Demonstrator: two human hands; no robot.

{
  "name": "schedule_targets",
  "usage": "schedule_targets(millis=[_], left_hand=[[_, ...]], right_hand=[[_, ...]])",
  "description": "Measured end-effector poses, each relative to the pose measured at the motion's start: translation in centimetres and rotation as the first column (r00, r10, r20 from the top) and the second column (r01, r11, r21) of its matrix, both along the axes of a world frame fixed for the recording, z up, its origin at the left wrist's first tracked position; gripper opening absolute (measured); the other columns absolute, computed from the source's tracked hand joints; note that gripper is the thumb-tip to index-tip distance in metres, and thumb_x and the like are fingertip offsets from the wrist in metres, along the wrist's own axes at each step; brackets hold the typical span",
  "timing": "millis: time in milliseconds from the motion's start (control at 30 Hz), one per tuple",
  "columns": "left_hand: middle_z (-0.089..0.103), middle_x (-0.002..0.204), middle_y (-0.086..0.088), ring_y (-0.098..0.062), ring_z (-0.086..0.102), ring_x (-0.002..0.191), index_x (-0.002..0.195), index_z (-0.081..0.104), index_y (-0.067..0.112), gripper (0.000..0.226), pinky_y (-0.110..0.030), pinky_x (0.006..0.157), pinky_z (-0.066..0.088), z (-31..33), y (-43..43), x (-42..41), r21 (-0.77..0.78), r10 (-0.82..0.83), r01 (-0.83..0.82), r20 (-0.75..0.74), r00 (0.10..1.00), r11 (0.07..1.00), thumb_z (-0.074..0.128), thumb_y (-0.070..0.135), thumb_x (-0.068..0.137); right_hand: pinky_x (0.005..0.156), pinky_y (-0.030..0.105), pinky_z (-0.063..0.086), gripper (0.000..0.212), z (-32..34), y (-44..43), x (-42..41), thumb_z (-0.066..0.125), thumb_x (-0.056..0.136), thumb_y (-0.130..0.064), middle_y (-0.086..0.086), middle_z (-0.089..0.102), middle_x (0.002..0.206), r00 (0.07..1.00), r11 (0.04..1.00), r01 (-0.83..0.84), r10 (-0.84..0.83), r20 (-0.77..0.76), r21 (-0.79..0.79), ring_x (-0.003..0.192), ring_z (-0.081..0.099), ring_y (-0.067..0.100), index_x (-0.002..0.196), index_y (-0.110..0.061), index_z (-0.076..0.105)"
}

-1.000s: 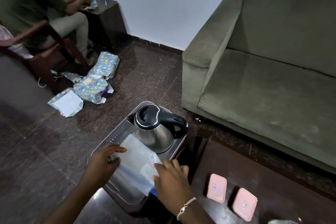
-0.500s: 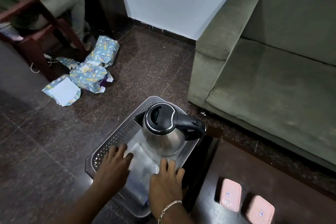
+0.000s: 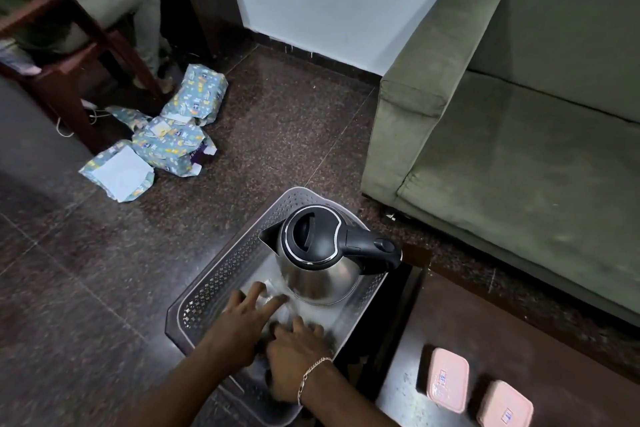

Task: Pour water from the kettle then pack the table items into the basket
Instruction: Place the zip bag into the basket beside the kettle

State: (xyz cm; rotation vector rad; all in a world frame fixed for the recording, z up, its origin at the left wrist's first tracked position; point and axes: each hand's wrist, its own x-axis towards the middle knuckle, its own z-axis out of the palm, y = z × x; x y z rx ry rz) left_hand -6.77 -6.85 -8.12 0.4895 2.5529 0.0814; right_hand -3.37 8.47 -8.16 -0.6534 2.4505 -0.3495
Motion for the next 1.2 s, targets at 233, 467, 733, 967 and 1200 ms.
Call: schedule_targets(millis=[233,467,733,967,1200], left_hand=[[0.017,0.156,0.001,-0.025,0.034,0.128,0.157,0.014,0.046,0.110,-0.032,0.098,0.053,-0.4,-0.1,0.2,0.009,0.022,-0.022,-0.027,0.999,1.000,0.080,0.017,0.074],[0.018,0.157,-0.001,-0.026,0.035,0.128,0.159,0.012,0.046,0.112,-0.034,0.101,0.051,-0.7,-0.2,0.5,0.031,0.022,-0.020,-0.057,0.998,0.999,0.079,0.019,0.074],[0.021,0.156,0.000,-0.025,0.037,0.125,0.161,0.004,0.039,0.118,-0.036,0.103,0.048,-0.2,0.0,0.8,0.024,0.018,-0.016,-0.066,0.998,1.000,0.083,0.026,0.074],[0.017,0.163,-0.001,-0.032,0.036,0.129,0.162,0.002,0.028,0.118,-0.042,0.105,0.046,1.4,0.7,1.8,-0.001,0.065,-0.066,-0.111,0.992,0.998,0.081,0.018,0.076],[0.044,0.151,-0.008,-0.036,0.047,0.121,0.154,0.039,0.021,0.120,-0.049,0.095,0.052,5.2,4.3,5.9,0.207,0.174,-0.122,-0.252,0.952,0.971,0.101,0.021,0.052]], right_hand=[[0.096,0.057,0.039,0.041,0.8,-0.2,0.6,0.063,0.088,-0.025,0.004,0.050,0.135,0.995,0.995,-0.049,0.040,0.092,0.088,0.124,0.038,0.040,0.129,-0.021,0.061],[0.096,0.063,0.035,0.040,1.1,-0.4,1.7,0.039,0.103,-0.018,0.012,0.054,0.137,0.994,0.986,-0.040,0.024,0.105,0.160,0.126,0.041,0.042,0.142,-0.016,0.050],[0.096,0.059,0.042,0.036,1.8,0.4,2.4,0.053,0.096,-0.018,0.018,0.058,0.126,1.000,0.995,-0.028,0.029,-0.012,0.092,0.117,0.050,0.043,0.130,-0.008,0.059],[0.085,0.049,0.045,0.025,3.8,1.8,3.4,0.059,0.086,-0.020,0.016,0.051,0.113,0.970,0.984,-0.015,-0.028,-0.240,-0.176,0.104,0.050,0.038,0.108,-0.013,0.066],[0.083,0.043,0.046,0.022,6.8,8.7,6.7,0.048,0.096,-0.025,0.008,0.054,0.103,0.870,0.876,0.109,-0.313,-0.381,-0.470,0.090,0.050,0.027,0.103,-0.014,0.066]])
